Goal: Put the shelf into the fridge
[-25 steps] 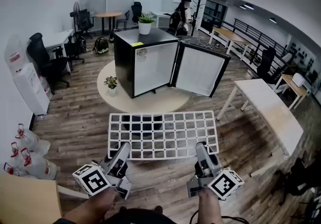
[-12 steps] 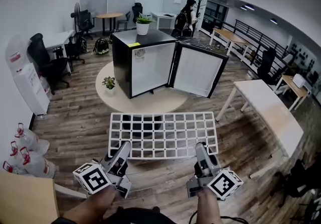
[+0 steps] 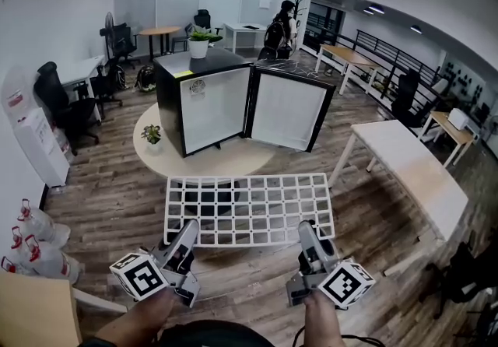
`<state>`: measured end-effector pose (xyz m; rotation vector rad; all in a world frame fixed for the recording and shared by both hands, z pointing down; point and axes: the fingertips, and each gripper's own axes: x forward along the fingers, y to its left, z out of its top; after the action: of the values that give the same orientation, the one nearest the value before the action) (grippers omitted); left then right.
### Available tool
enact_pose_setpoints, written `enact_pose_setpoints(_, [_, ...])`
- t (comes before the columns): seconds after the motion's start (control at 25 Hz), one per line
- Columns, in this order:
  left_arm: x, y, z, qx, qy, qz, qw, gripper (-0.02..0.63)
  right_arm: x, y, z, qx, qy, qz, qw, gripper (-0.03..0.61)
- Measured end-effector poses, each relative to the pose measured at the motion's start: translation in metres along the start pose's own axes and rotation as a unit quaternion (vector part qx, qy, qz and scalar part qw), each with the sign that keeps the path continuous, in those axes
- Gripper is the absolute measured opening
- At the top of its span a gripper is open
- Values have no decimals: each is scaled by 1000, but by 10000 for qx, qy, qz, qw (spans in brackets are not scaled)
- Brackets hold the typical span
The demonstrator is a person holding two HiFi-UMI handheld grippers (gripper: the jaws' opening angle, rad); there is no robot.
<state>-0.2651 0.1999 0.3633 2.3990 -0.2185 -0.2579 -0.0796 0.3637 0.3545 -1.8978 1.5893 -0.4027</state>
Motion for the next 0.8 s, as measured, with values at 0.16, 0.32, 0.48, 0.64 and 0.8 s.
enact_pose_setpoints(0.16, [16, -11, -16, 40, 30, 8, 10000, 107, -8, -19, 15, -8, -12, 35, 10000, 135])
enact_pose_setpoints(0.32, [29, -15, -19, 121, 33, 54, 9999, 107, -6, -30, 21, 78, -14, 83, 9999, 135])
enact_pose_setpoints(0.48, [43, -10, -22, 99, 37, 43, 9999, 107, 0, -43, 27, 49, -49, 67, 10000, 135])
enact_pose_setpoints(0.64, [62, 2, -21, 28, 35, -14, 10000, 107, 14, -55, 31, -2, -43, -10, 10000, 135])
enact_pose_setpoints(0.8, [83, 19, -9, -19, 24, -75, 10000, 107, 40, -62, 35, -73, -39, -58, 9999, 135])
